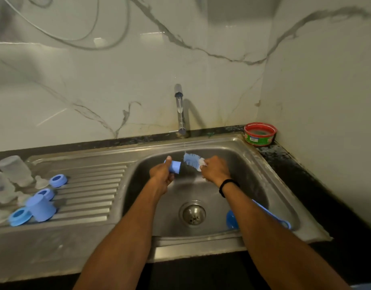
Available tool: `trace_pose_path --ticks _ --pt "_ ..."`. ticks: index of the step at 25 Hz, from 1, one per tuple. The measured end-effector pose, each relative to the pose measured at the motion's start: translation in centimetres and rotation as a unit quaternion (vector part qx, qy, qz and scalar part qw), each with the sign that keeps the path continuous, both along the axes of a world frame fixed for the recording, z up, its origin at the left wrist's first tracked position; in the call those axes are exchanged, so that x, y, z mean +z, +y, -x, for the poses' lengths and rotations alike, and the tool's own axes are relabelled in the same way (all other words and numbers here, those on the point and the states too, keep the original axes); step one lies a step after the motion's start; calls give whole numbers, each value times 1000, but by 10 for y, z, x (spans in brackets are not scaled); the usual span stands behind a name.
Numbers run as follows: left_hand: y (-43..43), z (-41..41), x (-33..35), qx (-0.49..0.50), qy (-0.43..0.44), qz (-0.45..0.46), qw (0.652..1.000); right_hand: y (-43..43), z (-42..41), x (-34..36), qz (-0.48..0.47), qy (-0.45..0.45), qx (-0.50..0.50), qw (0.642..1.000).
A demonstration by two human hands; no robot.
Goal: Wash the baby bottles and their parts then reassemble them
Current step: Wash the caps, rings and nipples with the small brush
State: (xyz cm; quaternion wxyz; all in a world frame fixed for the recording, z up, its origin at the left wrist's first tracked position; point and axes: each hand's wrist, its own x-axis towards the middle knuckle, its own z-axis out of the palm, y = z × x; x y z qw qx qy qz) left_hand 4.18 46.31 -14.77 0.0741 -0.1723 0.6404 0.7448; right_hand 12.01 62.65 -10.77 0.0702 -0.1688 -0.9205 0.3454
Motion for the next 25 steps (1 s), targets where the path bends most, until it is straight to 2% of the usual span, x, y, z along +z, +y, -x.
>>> trace_pose_path --ticks 6,10,14,25 --pt "6 28 10 3 -5 -159 987 -16 22 -6 -87 37 3 996" --pt "9 34 0 38 -6 -175 984 -15 22 -5 -140 66 21 988" --pt "11 36 -7 57 -7 -178 982 -23 17 -3 -128 92 -2 987" --pt "16 40 -3 68 -39 -192 978 -19 22 2 -184 68 39 980"
